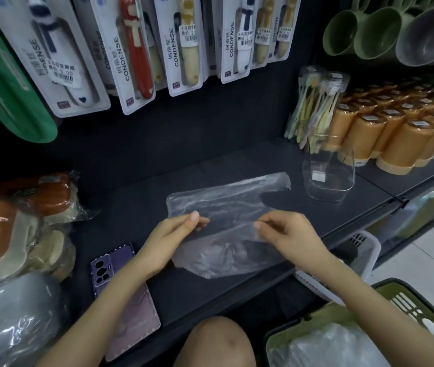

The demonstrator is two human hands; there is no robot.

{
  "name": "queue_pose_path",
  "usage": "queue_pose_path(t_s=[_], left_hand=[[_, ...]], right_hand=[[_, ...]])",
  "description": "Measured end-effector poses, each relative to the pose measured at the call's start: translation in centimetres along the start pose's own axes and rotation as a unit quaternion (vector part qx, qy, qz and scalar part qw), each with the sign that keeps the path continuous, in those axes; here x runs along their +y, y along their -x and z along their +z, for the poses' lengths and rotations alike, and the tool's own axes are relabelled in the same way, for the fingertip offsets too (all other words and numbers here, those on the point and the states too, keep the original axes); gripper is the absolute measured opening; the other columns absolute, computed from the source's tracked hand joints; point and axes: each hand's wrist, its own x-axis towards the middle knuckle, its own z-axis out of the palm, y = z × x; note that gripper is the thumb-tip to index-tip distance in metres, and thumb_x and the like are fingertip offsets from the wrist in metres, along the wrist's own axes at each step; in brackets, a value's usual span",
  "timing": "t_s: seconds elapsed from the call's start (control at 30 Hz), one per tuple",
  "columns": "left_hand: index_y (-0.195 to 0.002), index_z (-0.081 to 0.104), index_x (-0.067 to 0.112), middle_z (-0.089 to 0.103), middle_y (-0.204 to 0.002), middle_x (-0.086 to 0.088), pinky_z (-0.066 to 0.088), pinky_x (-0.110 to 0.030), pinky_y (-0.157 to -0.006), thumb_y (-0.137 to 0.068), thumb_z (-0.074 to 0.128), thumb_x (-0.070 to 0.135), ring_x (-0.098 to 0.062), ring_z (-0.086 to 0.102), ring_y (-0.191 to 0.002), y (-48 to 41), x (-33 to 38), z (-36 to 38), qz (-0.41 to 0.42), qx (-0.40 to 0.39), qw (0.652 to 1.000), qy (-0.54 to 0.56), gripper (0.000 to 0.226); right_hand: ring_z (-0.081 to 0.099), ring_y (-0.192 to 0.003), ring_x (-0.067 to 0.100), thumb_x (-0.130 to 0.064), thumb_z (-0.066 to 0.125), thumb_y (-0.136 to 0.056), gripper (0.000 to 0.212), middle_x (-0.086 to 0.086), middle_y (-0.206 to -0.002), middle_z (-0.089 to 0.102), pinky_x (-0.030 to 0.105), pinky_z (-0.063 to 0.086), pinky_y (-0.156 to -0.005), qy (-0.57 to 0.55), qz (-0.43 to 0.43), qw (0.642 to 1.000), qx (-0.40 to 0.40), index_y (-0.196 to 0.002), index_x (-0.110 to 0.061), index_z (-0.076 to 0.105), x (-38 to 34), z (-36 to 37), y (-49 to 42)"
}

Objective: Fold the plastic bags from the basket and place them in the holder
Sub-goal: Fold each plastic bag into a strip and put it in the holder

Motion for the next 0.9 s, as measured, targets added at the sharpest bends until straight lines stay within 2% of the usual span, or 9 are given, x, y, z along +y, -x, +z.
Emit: queue_pose_path(t_s=[0.1, 0.17, 0.3, 0.4, 0.5, 0.6, 0.67, 0.8, 0.9], left_hand=[[-0.110, 0.071, 0.025, 0.070, -0.113, 0.012, 0.041, -0.015, -0.095, -0.061, 0.041, 0.094, -0.004, 0.062, -0.110, -0.5, 0.3, -0.3, 0.010, -0.013, 0.998, 0.055, 0.090], [-0.116, 0.069, 0.025, 0.067, -0.122, 0.004, 0.040, -0.028, -0.102, -0.063, 0.047, 0.091, -0.012, 0.059, -0.118, -0.8, 0.3, -0.5, 0.004, -0.020, 0.992, 0.124, 0.088], [-0.107, 0.069, 0.016, 0.072, -0.110, -0.006, 0.051, -0.027, -0.093, -0.069, 0.081, 0.041, -0.021, 0.066, -0.108, -1.1, 0.3, -0.4, 0.000, 0.011, 0.987, 0.161, 0.047], [-0.091, 0.068, 0.005, 0.073, -0.083, -0.008, 0.057, -0.021, -0.068, -0.086, 0.070, 0.009, -0.022, 0.069, -0.081, -1.6, 0.6, 0.6, -0.033, 0.131, 0.982, 0.132, 0.007], [-0.083, 0.063, 0.000, 0.065, -0.067, -0.010, 0.055, -0.024, -0.050, -0.095, 0.058, 0.014, -0.018, 0.064, -0.059, -2.4, 0.4, 0.4, -0.113, 0.203, 0.960, 0.155, 0.019], [-0.082, 0.063, 0.000, 0.064, -0.065, -0.010, 0.052, -0.028, -0.050, -0.095, 0.056, 0.013, -0.022, 0.061, -0.057, -2.7, 0.0, -0.2, -0.154, 0.215, 0.955, 0.134, 0.020], [-0.080, 0.065, 0.007, 0.065, -0.061, -0.003, 0.049, -0.027, -0.052, -0.095, 0.055, 0.011, -0.018, 0.061, -0.056, -2.9, -0.2, -0.4, -0.162, 0.215, 0.956, 0.115, 0.019], [-0.078, 0.066, 0.014, 0.067, -0.065, 0.001, 0.049, -0.027, -0.056, -0.094, 0.054, 0.010, -0.015, 0.063, -0.059, -3.0, 0.2, -0.6, -0.170, 0.171, 0.966, 0.093, 0.021], [-0.083, 0.065, 0.009, 0.067, -0.075, -0.010, 0.049, -0.028, -0.055, -0.096, 0.051, 0.013, -0.020, 0.062, -0.063, -2.8, 0.4, -0.7, -0.174, 0.121, 0.974, 0.080, 0.019]], right_hand=[[0.059, -0.050, 0.011, -0.022, 0.060, -0.094, 0.033, 0.001, -0.056, 0.065, 0.025, 0.048, -0.061, -0.092, 0.088, 0.991, -0.040, -0.062, -0.012, 0.064, -0.5, -1.8, -2.2], [0.048, -0.041, 0.012, -0.017, 0.060, -0.094, 0.043, 0.003, -0.044, 0.055, 0.022, 0.041, -0.053, -0.119, 0.120, 0.984, -0.050, -0.052, -0.007, 0.057, -0.6, -2.6, -3.7], [0.047, -0.045, 0.016, -0.012, 0.062, -0.091, 0.044, 0.003, -0.044, 0.051, 0.026, 0.041, -0.054, -0.131, 0.194, 0.968, -0.092, -0.047, -0.010, 0.058, -0.4, -3.1, -5.9], [0.061, -0.070, 0.028, -0.032, 0.059, -0.095, 0.039, 0.019, -0.075, 0.066, 0.037, 0.051, -0.070, -0.139, 0.231, 0.952, -0.146, -0.081, 0.004, 0.067, -0.6, -3.4, -6.6], [0.066, -0.102, 0.022, -0.063, 0.048, -0.089, 0.066, 0.012, -0.118, 0.067, 0.033, 0.058, -0.077, -0.094, 0.208, 0.960, -0.160, -0.123, -0.008, 0.063, -0.9, -4.5, -5.9], [0.068, -0.097, 0.011, -0.083, 0.047, -0.070, 0.075, -0.005, -0.115, 0.067, 0.038, 0.056, -0.088, -0.145, 0.172, 0.944, -0.241, -0.126, -0.033, 0.057, -0.9, -6.6, -4.3], [0.067, -0.088, 0.001, -0.069, 0.060, -0.077, 0.042, -0.014, -0.099, 0.070, 0.031, 0.052, -0.089, -0.109, 0.126, 0.940, -0.298, -0.109, -0.043, 0.059, -0.7, -7.5, -3.3], [0.070, -0.080, 0.024, -0.012, 0.066, -0.088, 0.010, 0.007, -0.085, 0.074, 0.031, 0.053, -0.073, -0.038, 0.090, 0.959, -0.266, -0.097, -0.009, 0.063, -0.8, -7.0, -1.8], [0.066, -0.063, 0.023, -0.010, 0.057, -0.094, 0.016, 0.011, -0.074, 0.073, 0.030, 0.051, -0.063, -0.080, 0.115, 0.948, -0.286, -0.086, 0.001, 0.065, -1.3, -8.2, -1.2]])
